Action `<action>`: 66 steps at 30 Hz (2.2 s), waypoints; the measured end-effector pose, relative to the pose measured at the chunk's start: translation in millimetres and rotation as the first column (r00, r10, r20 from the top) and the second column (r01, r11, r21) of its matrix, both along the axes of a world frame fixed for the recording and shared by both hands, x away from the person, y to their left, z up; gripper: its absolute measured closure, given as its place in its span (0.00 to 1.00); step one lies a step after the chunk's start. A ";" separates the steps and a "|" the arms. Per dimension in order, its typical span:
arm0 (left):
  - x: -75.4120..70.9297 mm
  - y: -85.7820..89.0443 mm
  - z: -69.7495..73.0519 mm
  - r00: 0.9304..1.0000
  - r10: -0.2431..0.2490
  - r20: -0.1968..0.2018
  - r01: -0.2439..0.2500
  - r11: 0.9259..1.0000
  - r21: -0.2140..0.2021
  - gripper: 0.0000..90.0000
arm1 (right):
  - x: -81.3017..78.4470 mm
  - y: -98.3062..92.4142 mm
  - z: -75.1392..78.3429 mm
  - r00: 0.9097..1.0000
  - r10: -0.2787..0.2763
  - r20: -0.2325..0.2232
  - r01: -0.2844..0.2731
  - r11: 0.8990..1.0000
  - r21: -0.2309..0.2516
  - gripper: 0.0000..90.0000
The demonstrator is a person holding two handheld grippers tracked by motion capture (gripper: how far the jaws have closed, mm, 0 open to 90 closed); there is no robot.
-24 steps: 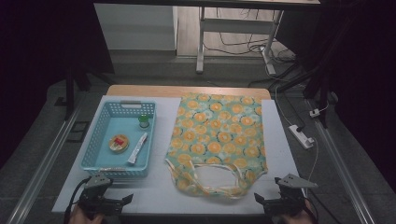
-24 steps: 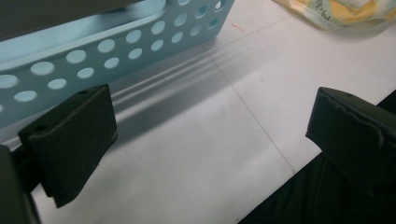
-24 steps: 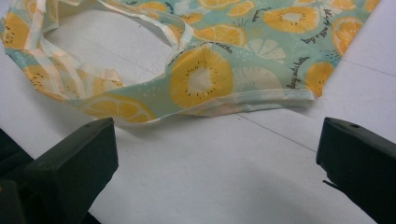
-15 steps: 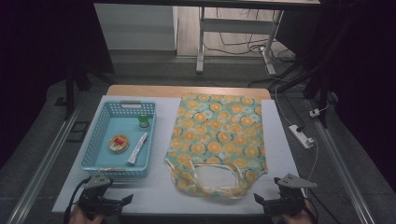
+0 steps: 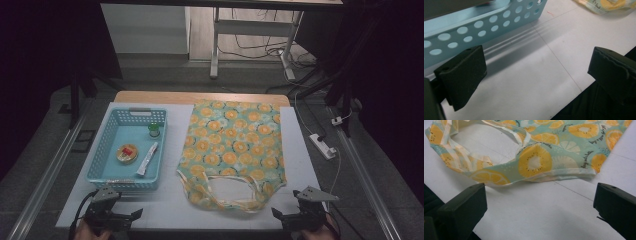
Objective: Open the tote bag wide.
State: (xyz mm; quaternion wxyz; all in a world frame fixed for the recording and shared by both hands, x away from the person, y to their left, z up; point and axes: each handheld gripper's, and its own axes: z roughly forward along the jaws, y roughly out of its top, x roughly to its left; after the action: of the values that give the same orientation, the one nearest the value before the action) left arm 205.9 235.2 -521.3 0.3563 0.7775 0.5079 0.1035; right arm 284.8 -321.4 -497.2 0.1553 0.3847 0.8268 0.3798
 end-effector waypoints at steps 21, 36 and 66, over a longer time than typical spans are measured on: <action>0.3 0.0 -0.4 1.000 0.003 -0.004 -0.003 1.000 0.000 0.02 | -2.4 14.1 4.4 0.997 0.078 0.027 -0.078 0.997 0.000 0.00; 0.9 0.5 -0.7 1.000 0.008 -0.009 -0.008 1.000 -0.003 0.02 | 0.0 38.7 10.4 0.985 0.172 0.033 -0.172 0.985 0.006 0.00; 1.4 -1.3 -0.6 1.000 -0.002 -0.007 0.002 1.000 0.007 0.02 | 3.5 119.7 -3.9 0.919 0.393 -0.035 -0.395 0.917 -0.059 0.04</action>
State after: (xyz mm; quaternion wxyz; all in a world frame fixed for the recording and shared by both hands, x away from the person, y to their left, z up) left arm 207.3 234.0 -521.9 0.3518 0.7797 0.5078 0.1023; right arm 288.3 -201.7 -501.1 0.0788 0.2093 0.9009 0.3721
